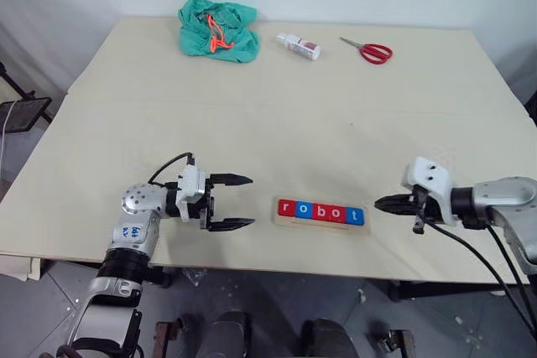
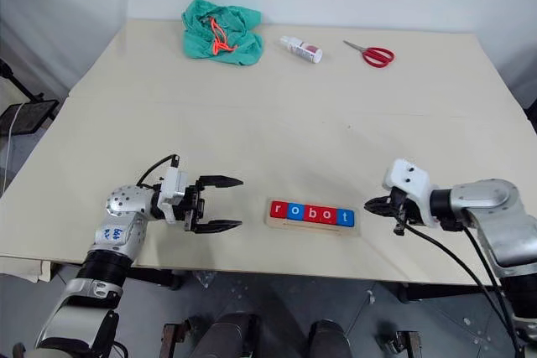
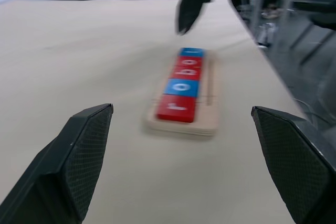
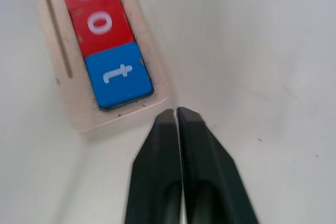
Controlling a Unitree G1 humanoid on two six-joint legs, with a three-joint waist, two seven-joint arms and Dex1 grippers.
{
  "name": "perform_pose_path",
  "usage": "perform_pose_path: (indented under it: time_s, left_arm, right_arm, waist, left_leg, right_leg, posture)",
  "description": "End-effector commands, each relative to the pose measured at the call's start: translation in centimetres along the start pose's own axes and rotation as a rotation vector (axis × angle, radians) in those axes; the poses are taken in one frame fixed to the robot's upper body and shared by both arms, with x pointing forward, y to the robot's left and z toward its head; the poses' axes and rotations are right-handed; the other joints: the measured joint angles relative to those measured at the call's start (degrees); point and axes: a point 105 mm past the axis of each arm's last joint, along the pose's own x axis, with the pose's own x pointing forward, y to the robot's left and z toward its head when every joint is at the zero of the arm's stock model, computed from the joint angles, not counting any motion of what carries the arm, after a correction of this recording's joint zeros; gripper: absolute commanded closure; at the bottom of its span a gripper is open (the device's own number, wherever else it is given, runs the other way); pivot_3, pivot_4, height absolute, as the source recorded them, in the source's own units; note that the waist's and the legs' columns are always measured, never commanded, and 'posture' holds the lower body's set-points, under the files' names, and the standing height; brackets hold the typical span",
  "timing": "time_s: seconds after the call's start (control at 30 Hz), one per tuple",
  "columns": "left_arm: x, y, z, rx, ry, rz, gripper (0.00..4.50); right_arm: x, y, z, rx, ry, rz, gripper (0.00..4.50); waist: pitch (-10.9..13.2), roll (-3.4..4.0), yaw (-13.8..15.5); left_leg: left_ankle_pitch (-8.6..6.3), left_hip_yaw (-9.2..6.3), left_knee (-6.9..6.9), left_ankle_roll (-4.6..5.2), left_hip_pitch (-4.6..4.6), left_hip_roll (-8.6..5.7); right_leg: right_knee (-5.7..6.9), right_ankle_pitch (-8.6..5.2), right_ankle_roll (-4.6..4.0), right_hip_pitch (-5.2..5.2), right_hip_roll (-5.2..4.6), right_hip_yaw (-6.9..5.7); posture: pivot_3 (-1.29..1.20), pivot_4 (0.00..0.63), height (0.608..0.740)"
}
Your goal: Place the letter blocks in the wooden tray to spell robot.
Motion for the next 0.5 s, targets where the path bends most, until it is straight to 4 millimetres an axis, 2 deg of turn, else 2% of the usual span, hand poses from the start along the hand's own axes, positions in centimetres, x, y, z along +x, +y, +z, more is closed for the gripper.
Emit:
perform_pose_path:
  time_s: [0.03, 0.1, 0.2, 0.3, 0.33, 0.5]
  left_arm:
    - [0.0, 1.7, 1.6, 0.053, -0.018, 0.08, 0.0]
    - [-0.3, 1.9, 2.0, 0.057, -0.036, 0.093, 0.0]
    - [-1.9, 1.8, 1.7, 0.07, 0.0, 0.106, 0.0]
    - [-3.4, 1.7, 1.5, 0.065, 0.03, 0.125, 0.0]
    - [-3.9, 1.7, 1.4, 0.064, 0.041, 0.132, 0.0]
    - [-6.3, 2.2, 1.2, 0.059, 0.086, 0.197, 0.0]
  right_arm:
    - [-1.7, -0.3, 0.7, 0.001, -0.106, -0.001, 2.91]
    - [-2.5, -0.1, 0.2, 0.029, -0.145, 0.017, 2.24]
    - [-4.0, 0.8, -1.0, 0.058, -0.216, 0.056, 1.28]
    - [-4.9, 0.3, -2.3, 0.077, -0.213, 0.032, 0.24]
    - [-5.1, 0.2, -2.6, 0.08, -0.21, 0.026, 0.02]
    - [-5.9, -1.2, -3.8, 0.085, -0.212, -0.026, 0.02]
  waist:
    - [0.01, -0.02, 0.08]
    - [0.01, -0.02, 0.07]
    - [0.01, -0.02, 0.09]
    - [0.01, -0.02, -0.16]
    - [0.01, -0.02, -0.21]
    - [0.01, -0.02, -0.17]
  left_leg:
    - [0.0, 0.01, 0.01, 0.0, -0.01, 0.0]
    - [0.0, 0.01, 0.03, 0.0, -0.01, -0.02]
    - [0.0, 0.07, -0.03, 0.0, -0.02, -0.02]
    - [0.0, 0.1, -0.07, 0.0, 0.02, 0.0]
    - [0.0, 0.1, -0.06, 0.0, 0.04, 0.02]
    - [0.0, 0.07, -0.03, 0.0, 0.1, 0.04]
  right_leg:
    - [0.0, 0.0, 0.0, 0.01, 0.0, -0.01]
    - [0.0, 0.0, 0.01, 0.02, -0.01, -0.02]
    - [-0.02, 0.0, 0.01, 0.02, 0.0, -0.08]
    - [-0.02, 0.0, 0.01, 0.03, 0.0, -0.09]
    - [-0.02, 0.0, 0.01, 0.03, 0.0, -0.08]
    - [-0.02, 0.0, 0.01, 0.05, 0.0, -0.01]
  posture:
    - [0.0, 0.15, 0.74]
    - [0.0, 0.15, 0.74]
    - [0.0, 0.15, 0.74]
    - [0.0, 0.15, 0.74]
    - [0.0, 0.15, 0.74]
    - [0.0, 0.15, 0.74]
